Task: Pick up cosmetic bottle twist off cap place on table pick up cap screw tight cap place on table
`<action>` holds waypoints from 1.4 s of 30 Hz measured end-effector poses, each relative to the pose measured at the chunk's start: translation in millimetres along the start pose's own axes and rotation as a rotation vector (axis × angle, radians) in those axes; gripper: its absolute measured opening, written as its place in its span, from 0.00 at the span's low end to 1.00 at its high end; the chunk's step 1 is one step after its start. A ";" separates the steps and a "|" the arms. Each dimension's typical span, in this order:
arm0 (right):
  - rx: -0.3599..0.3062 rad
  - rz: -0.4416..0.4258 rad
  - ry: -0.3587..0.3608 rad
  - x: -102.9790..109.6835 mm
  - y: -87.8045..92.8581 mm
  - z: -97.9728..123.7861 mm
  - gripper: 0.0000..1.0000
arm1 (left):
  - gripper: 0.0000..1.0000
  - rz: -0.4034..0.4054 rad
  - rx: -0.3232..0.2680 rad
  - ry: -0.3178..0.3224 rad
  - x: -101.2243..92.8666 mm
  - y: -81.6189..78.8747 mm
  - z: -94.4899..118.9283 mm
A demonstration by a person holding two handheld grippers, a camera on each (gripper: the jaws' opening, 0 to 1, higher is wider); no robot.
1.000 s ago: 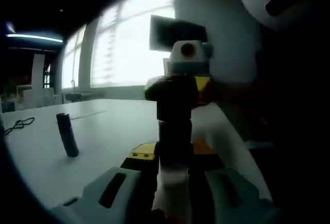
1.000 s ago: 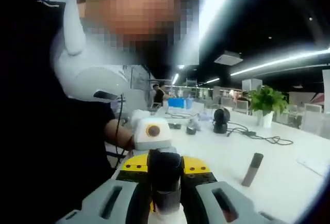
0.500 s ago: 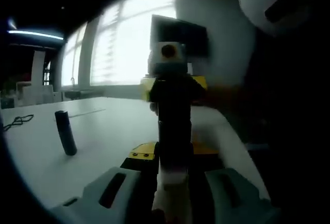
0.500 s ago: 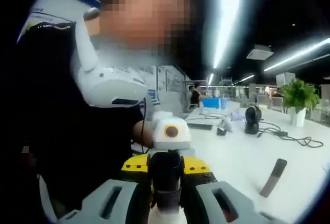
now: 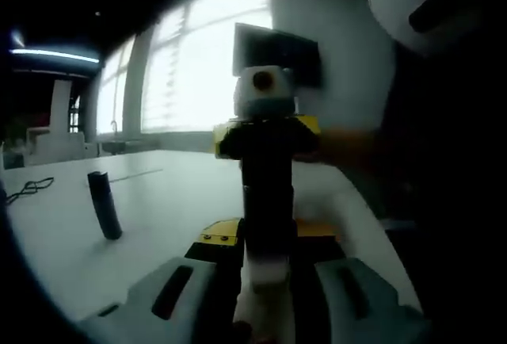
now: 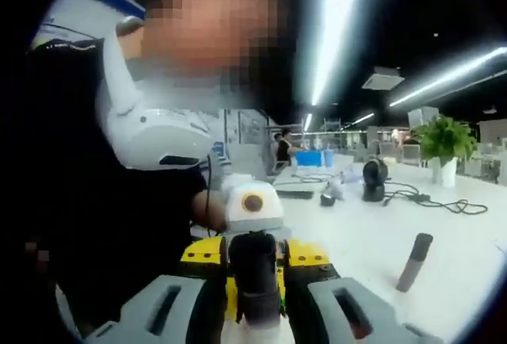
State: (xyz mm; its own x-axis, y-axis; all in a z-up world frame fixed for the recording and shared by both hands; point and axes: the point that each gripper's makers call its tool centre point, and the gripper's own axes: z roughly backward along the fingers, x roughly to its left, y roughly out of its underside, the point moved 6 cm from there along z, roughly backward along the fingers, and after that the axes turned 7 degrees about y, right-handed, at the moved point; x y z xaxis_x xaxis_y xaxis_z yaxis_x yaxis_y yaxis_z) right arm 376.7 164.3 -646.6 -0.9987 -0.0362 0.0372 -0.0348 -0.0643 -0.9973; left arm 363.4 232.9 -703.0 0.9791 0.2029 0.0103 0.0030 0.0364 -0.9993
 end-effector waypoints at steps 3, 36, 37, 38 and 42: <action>-0.013 -0.009 0.057 1.3 -3.4 1.2 0.36 | 0.12 0.000 -0.001 -0.002 -0.1 -0.1 -0.1; -0.117 0.024 1.190 22.6 -10.0 6.2 0.33 | 0.13 -0.047 0.014 -0.104 4.9 2.1 -1.4; -0.068 0.035 1.241 23.1 -5.4 5.9 0.37 | 0.13 -0.048 0.014 -0.104 5.0 2.2 -1.3; -0.068 0.040 1.252 22.8 -5.7 5.6 0.39 | 0.13 -0.049 0.014 -0.105 5.0 2.2 -1.3; -0.093 0.004 1.321 27.6 -5.7 -2.0 0.29 | 0.13 -0.052 0.015 -0.108 5.1 2.4 -1.2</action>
State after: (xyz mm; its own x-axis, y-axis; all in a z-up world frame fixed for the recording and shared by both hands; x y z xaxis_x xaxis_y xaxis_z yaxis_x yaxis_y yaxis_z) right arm 349.2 165.6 -640.0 -0.2832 0.9591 -0.0014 0.0183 0.0040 -0.9998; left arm 368.7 232.8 -705.4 0.9500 0.3049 0.0668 0.0494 0.0646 -0.9967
